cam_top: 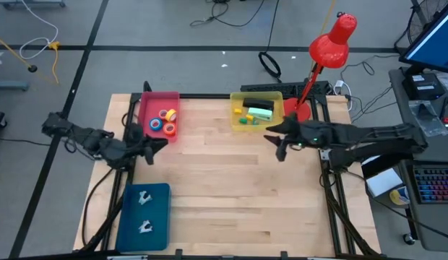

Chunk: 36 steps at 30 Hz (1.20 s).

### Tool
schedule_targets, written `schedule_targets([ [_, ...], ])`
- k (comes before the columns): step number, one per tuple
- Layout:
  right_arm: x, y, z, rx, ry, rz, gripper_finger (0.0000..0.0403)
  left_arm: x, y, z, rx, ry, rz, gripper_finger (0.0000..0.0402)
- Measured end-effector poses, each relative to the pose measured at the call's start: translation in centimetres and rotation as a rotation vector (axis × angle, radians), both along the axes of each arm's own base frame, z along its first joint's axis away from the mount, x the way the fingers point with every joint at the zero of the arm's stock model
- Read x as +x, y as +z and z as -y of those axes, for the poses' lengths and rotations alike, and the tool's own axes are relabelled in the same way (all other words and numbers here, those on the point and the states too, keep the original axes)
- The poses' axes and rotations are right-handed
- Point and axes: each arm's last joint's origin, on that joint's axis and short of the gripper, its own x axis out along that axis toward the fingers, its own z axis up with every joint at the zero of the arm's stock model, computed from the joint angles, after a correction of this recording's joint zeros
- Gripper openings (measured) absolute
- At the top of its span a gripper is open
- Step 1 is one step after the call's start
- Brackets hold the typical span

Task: Pick and place Stapler, Stapler remover, tape
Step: Return to Home Position

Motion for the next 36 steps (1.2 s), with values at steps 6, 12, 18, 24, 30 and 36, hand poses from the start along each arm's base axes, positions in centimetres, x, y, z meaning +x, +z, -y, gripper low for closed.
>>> schedule_targets([
  [6,-4.0,-0.7,0.6,0.031,-0.045,0.151,0.0141,1.1,0.7,-1.7,0.087,0.026,0.006,0.007],
  [12,-7.0,-0.7,0.7,0.028,-0.056,0.237,0.0141,-1.1,2.0,-3.8,0.158,0.066,0.082,0.0069],
  [18,-8.8,-1.0,0.8,0.014,-0.084,0.276,0.0141,-1.5,1.4,-4.9,0.162,0.071,0.058,0.0069],
  [24,-9.1,-2.9,0.7,0.03,-0.085,0.273,0.0141,-0.1,-0.2,-5.7,0.119,0.089,-0.015,0.0069],
  [30,-8.8,-5.5,0.7,0.096,-0.109,0.229,0.0141,-0.5,-0.9,-5.8,0.165,0.165,-0.009,0.007],
  [36,-8.8,-5.7,0.7,0.093,-0.108,0.23,0.0141,-1.0,-3.0,-5.5,0.168,0.139,0.027,0.007],
])
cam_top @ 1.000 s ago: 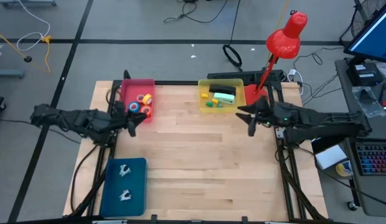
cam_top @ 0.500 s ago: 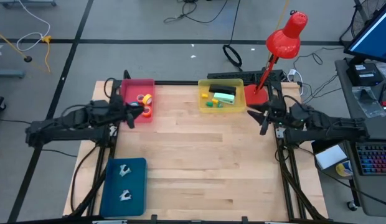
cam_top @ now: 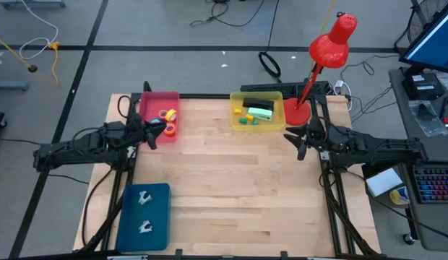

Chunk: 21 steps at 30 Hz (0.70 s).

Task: Pick and place Stapler, Stapler remover, tape
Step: Return to Home Position

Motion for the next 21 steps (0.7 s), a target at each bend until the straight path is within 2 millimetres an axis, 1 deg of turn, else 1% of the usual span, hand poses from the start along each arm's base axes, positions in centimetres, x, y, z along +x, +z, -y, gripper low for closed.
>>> schedule_targets([
  [7,-0.9,0.5,0.0,-0.01,0.003,0.056,0.0141,-1.6,-1.8,0.5,0.041,-0.072,0.043,0.007],
  [12,-1.6,0.8,0.0,-0.047,0.009,0.071,0.0141,-2.9,-3.4,0.8,0.044,-0.108,-0.02,0.007],
  [16,-1.6,0.8,0.0,-0.037,0.008,0.076,0.0141,-3.1,-4.1,0.9,-0.007,-0.129,-0.068,0.007],
  [18,-1.6,0.8,-0.1,-0.032,0.008,0.078,0.0141,-2.9,-4.0,0.9,-0.04,-0.121,-0.059,0.007],
  [21,-1.6,0.7,-0.1,-0.065,0.015,0.061,0.0141,-2.8,-4.2,0.9,-0.146,-0.127,-0.026,0.007],
])
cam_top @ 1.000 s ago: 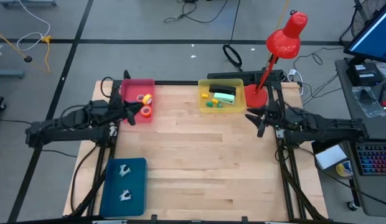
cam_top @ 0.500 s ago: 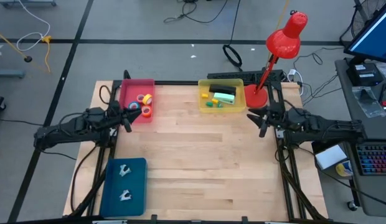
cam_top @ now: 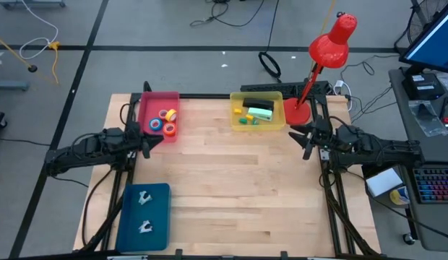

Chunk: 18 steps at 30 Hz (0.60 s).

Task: Pick and place Stapler, Stapler remover, tape
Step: Return to Home Position

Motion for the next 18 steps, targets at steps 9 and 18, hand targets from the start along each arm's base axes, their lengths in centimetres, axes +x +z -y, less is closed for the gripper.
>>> schedule_targets([
  [9,0.6,-0.9,-0.1,-0.03,0.051,0.022,0.0141,0.8,0.3,0.3,0.305,-0.214,0.012,0.0069],
  [18,1.7,-6.0,-0.5,0.008,0.185,0.252,0.0141,1.7,-0.2,0.7,0.299,-0.322,0.15,0.0069],
])
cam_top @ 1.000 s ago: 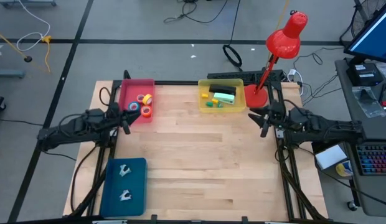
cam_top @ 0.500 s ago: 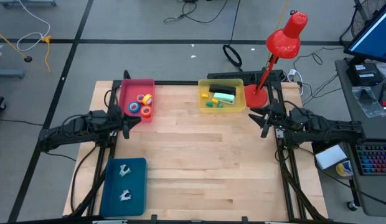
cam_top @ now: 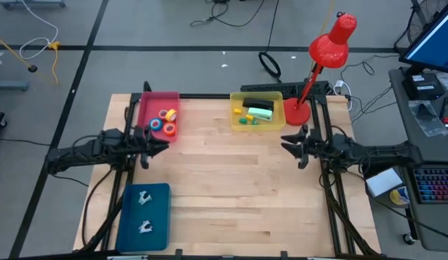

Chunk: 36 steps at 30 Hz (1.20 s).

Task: Pick and place Stapler, Stapler remover, tape
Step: Return to Home Position

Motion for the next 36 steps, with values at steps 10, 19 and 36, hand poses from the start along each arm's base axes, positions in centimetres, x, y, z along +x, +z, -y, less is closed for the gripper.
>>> schedule_targets([
  [10,-1.8,-0.5,-0.2,0.052,0.06,0.093,0.0141,0.0,1.6,0.4,0.215,-0.123,0.153,0.0069],
  [19,-1.9,-1.8,-0.2,0.089,0.058,-0.028,0.0141,1.1,-1.7,0.5,0.257,-0.194,0.224,0.0069],
  [36,-1.9,-1.9,-0.6,0.029,0.182,-0.048,0.0141,1.2,-2.2,0.4,0.149,-0.202,0.163,0.0069],
])
